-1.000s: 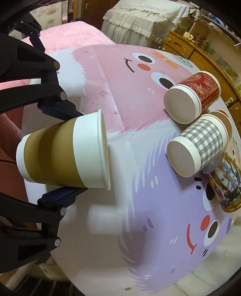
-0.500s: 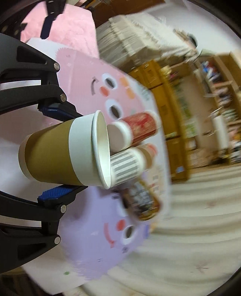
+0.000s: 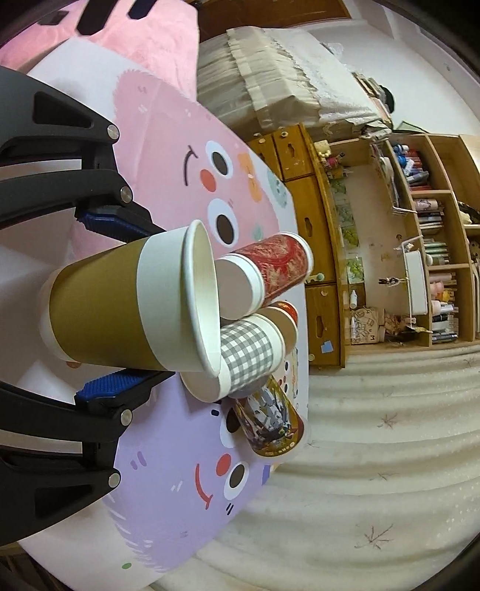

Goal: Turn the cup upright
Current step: 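Rotate the right tool to turn the cup rim-up, then lower the upright cup onto the tablecloth and open the right gripper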

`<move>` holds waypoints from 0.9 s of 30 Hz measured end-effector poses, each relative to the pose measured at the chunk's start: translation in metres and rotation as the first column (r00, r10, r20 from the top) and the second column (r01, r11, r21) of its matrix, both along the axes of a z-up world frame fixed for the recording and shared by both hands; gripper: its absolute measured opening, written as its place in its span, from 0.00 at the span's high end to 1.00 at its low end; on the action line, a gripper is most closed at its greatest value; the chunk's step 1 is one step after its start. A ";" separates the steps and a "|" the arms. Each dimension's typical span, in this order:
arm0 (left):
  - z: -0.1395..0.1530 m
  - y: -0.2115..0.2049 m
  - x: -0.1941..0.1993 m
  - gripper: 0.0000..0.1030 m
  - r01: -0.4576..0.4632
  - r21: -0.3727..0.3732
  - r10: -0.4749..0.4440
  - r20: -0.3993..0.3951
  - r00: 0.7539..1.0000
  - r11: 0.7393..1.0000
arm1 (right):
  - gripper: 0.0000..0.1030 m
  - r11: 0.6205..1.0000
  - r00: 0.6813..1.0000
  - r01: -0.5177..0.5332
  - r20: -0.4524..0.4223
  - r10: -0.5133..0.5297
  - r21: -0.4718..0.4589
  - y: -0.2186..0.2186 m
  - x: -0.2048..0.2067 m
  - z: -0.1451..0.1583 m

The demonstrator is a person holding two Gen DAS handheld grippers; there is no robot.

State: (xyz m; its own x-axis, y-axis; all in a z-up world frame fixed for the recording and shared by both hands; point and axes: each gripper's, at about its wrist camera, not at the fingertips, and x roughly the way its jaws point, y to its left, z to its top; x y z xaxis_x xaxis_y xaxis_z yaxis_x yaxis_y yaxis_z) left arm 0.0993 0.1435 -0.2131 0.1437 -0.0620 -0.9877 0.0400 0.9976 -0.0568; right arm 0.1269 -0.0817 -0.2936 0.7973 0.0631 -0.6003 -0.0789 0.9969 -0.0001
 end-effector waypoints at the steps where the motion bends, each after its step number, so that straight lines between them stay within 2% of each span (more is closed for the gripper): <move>1: 0.000 -0.001 0.001 0.22 0.004 -0.003 -0.004 -0.002 1.000 1.000 | 0.40 1.000 1.000 -0.012 -0.009 0.012 -0.006 0.001 -0.001 -0.002; 6: 0.004 -0.017 -0.001 0.22 0.058 -0.037 -0.057 0.021 0.998 0.998 | 0.39 0.999 0.999 -0.043 -0.009 0.042 -0.025 0.004 -0.010 -0.007; 12: 0.009 -0.044 -0.007 0.22 0.148 -0.032 -0.147 0.049 0.988 0.988 | 0.39 0.997 0.998 -0.059 -0.002 0.059 -0.052 0.004 -0.025 -0.008; 17: 0.008 -0.050 -0.008 0.22 0.163 -0.048 -0.161 0.048 0.986 0.985 | 0.38 0.996 0.997 -0.068 -0.037 0.067 -0.052 0.001 -0.035 -0.008; 20: 0.010 -0.050 -0.006 0.22 0.156 -0.051 -0.153 0.046 0.987 0.986 | 0.36 0.996 0.983 -0.092 -0.160 0.092 0.005 -0.003 -0.031 -0.009; 21: 0.012 -0.050 -0.005 0.22 0.149 -0.059 -0.147 0.050 0.988 0.987 | 0.30 0.995 0.974 -0.096 -0.203 0.096 0.008 -0.003 -0.029 -0.009; 22: 0.014 -0.049 -0.004 0.22 0.146 -0.064 -0.143 0.053 0.988 0.987 | 0.17 0.995 0.968 -0.103 -0.232 0.100 -0.001 -0.002 -0.028 -0.008; 23: 0.017 -0.049 -0.002 0.22 0.142 -0.071 -0.138 0.055 0.989 0.987 | 0.12 0.993 0.957 -0.118 -0.268 0.111 -0.011 -0.001 -0.027 -0.008; 27: 0.031 -0.050 0.003 0.22 0.132 -0.113 -0.123 0.082 0.989 0.985 | 0.09 0.982 0.898 -0.187 -0.409 0.165 -0.014 0.003 -0.025 -0.005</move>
